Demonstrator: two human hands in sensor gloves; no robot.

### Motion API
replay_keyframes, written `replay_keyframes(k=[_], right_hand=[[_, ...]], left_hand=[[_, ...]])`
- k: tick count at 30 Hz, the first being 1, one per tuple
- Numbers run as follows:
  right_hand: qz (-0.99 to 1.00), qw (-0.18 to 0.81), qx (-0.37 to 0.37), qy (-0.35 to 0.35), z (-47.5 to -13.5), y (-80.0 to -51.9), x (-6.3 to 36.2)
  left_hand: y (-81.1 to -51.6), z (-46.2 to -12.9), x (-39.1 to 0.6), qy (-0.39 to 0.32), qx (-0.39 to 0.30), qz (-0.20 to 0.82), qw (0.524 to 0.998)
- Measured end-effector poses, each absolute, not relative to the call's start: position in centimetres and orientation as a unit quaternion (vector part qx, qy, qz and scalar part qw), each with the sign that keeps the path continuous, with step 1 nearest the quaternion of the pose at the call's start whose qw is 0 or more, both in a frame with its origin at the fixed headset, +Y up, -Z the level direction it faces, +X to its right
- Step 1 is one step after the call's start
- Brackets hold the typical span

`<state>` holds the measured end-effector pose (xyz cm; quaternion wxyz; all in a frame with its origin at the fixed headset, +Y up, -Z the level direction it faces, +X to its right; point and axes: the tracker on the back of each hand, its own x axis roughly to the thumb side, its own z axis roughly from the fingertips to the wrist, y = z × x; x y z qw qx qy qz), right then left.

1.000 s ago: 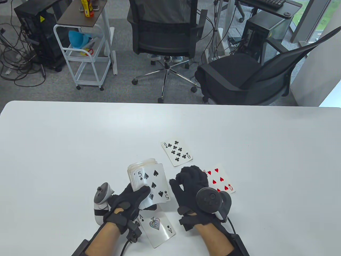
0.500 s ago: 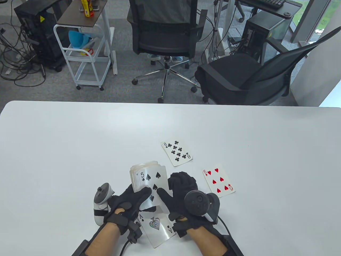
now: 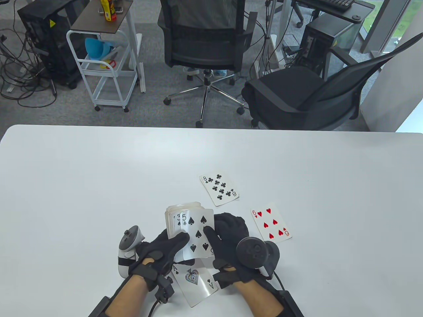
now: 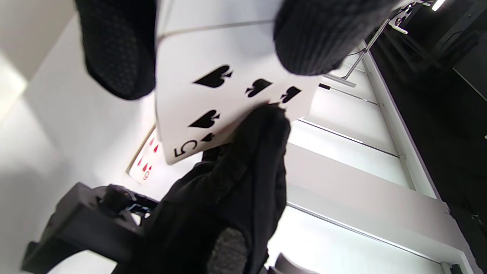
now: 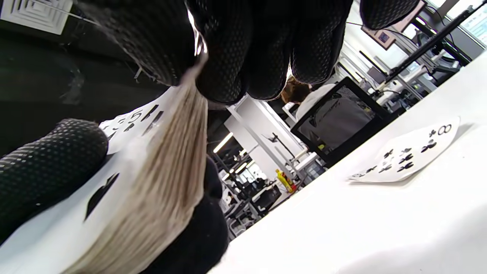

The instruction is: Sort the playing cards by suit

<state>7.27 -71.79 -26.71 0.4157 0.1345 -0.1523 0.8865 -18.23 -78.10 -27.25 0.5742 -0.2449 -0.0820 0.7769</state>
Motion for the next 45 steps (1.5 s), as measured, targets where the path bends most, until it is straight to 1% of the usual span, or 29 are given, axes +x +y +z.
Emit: replay_keyframes(k=[7,12,15,18,19,20,21,25,27,29,32,35,39,41,43,45], right_hand=[[0.891,0.419,0.109,-0.138,-27.4,-71.7,8.5],[0.888,0.438,0.074,-0.119,-28.0,-71.9,10.0],[0.901,0.423,0.082,-0.058,-28.2,-71.9,9.6],[0.919,0.374,0.113,0.057,-28.2,-72.4,7.9],[0.919,0.357,0.129,0.108,-28.1,-72.7,7.1],[0.918,0.350,0.135,0.126,-27.9,-72.9,6.7],[0.916,0.334,0.151,0.159,-27.6,-73.2,5.7],[0.918,0.278,0.189,0.209,-26.5,-73.9,3.1],[0.930,0.241,0.187,0.206,-26.2,-74.2,2.3],[0.953,0.167,0.185,0.174,-26.0,-74.6,1.7],[0.968,0.096,0.169,0.161,-25.7,-75.2,1.1],[0.974,0.061,0.153,0.155,-25.8,-75.4,1.0],[0.975,0.050,0.147,0.156,-25.9,-75.3,1.2],[0.975,0.079,0.149,0.143,-26.0,-74.8,1.8],[0.977,0.104,0.140,0.122,-26.2,-74.0,2.6],[0.977,0.141,0.136,0.081,-26.6,-73.1,3.7]], left_hand=[[-77.6,-27.5,-19.6,-0.067,-0.200,0.794,0.570],[-76.9,-27.9,-21.4,-0.057,-0.156,0.820,0.547],[-76.7,-27.9,-22.0,-0.050,-0.134,0.833,0.534],[-76.5,-27.8,-22.3,-0.047,-0.123,0.840,0.527],[-76.5,-27.8,-22.3,-0.047,-0.123,0.840,0.527],[-76.5,-27.8,-22.3,-0.047,-0.123,0.839,0.527],[-76.6,-27.9,-22.3,-0.047,-0.123,0.839,0.528],[-76.7,-27.8,-22.1,-0.047,-0.126,0.837,0.530],[-76.7,-27.8,-22.1,-0.047,-0.127,0.836,0.532],[-76.8,-27.8,-22.1,-0.046,-0.128,0.835,0.534],[-76.8,-27.8,-22.0,-0.045,-0.130,0.834,0.535],[-76.9,-27.8,-21.8,-0.046,-0.135,0.831,0.537],[-76.9,-27.7,-21.6,-0.049,-0.140,0.828,0.540],[-77.0,-27.7,-21.6,-0.049,-0.142,0.828,0.541],[-77.0,-27.7,-21.5,-0.050,-0.143,0.827,0.541],[-77.1,-27.7,-21.3,-0.051,-0.147,0.824,0.545]])
